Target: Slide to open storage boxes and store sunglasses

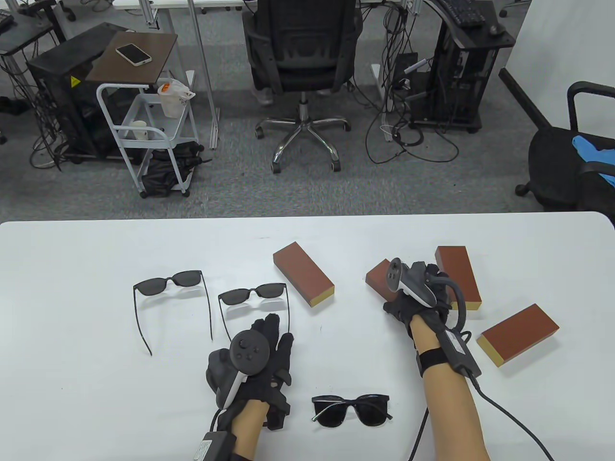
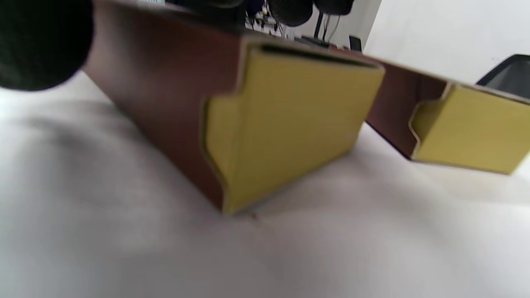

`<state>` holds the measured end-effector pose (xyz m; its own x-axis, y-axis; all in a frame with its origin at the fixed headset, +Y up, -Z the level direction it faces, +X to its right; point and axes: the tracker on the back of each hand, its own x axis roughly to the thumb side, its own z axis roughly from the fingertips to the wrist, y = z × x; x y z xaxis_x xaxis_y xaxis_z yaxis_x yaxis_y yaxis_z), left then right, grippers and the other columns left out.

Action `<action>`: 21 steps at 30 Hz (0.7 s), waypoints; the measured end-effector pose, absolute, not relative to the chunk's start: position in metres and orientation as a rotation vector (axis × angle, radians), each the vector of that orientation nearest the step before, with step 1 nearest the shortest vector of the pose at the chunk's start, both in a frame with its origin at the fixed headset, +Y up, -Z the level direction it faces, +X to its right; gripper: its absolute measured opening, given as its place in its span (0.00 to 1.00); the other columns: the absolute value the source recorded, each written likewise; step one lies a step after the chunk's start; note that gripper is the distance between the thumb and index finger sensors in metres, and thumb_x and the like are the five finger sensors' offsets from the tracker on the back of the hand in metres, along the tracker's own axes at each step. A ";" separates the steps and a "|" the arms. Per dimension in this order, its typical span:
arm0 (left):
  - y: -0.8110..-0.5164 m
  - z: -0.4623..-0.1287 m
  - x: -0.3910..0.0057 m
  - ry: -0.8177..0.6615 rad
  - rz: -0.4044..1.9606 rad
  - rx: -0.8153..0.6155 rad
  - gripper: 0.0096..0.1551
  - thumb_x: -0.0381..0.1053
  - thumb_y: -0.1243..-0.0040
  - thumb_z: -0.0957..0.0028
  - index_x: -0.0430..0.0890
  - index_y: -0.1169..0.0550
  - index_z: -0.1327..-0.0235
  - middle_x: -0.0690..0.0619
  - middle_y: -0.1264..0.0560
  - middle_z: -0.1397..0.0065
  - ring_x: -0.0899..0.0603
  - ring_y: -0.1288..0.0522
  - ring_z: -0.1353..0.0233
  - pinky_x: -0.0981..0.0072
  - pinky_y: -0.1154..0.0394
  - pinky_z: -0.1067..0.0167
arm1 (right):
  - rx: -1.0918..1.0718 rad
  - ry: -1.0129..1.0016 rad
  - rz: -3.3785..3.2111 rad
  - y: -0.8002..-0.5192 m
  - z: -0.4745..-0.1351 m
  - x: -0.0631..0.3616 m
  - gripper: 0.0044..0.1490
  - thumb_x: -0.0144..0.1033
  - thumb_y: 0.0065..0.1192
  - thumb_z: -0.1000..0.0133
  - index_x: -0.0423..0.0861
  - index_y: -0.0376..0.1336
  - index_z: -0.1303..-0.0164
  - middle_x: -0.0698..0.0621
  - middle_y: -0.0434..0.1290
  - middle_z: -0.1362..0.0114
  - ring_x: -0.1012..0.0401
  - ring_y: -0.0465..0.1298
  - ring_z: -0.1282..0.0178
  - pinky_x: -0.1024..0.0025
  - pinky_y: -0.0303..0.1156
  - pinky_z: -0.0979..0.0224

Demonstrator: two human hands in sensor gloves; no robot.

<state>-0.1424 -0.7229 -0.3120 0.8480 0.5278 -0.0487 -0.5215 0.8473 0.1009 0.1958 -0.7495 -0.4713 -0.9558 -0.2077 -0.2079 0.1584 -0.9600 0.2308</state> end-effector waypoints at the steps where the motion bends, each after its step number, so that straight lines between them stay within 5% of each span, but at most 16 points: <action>1: -0.723 -0.312 -0.143 0.077 0.557 0.087 0.37 0.64 0.42 0.50 0.52 0.26 0.27 0.45 0.28 0.24 0.35 0.27 0.28 0.37 0.31 0.34 | 0.335 -0.339 -2.902 -0.752 -0.472 0.196 0.60 0.71 0.67 0.71 0.66 0.45 0.30 0.51 0.49 0.17 0.48 0.46 0.16 0.45 0.45 0.17; 13: -0.712 -0.311 -0.141 0.070 0.348 0.205 0.37 0.65 0.42 0.50 0.53 0.27 0.27 0.46 0.28 0.23 0.35 0.28 0.27 0.38 0.32 0.34 | 0.280 -0.247 -3.076 -0.758 -0.468 0.200 0.57 0.63 0.67 0.67 0.59 0.45 0.31 0.47 0.61 0.24 0.49 0.56 0.20 0.49 0.50 0.18; 21: -0.711 -0.311 -0.138 0.002 0.383 0.190 0.44 0.72 0.41 0.55 0.55 0.30 0.25 0.47 0.30 0.21 0.35 0.29 0.26 0.38 0.32 0.34 | 0.074 -0.071 -3.263 -0.722 -0.439 0.206 0.55 0.59 0.73 0.68 0.57 0.51 0.32 0.46 0.63 0.26 0.47 0.59 0.23 0.47 0.55 0.21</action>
<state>-0.1376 -0.7106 -0.3106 0.9279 0.3713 0.0343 -0.3710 0.9100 0.1851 0.2064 -0.7222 -0.4390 -0.9914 0.1215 -0.0479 -0.1234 -0.9915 0.0405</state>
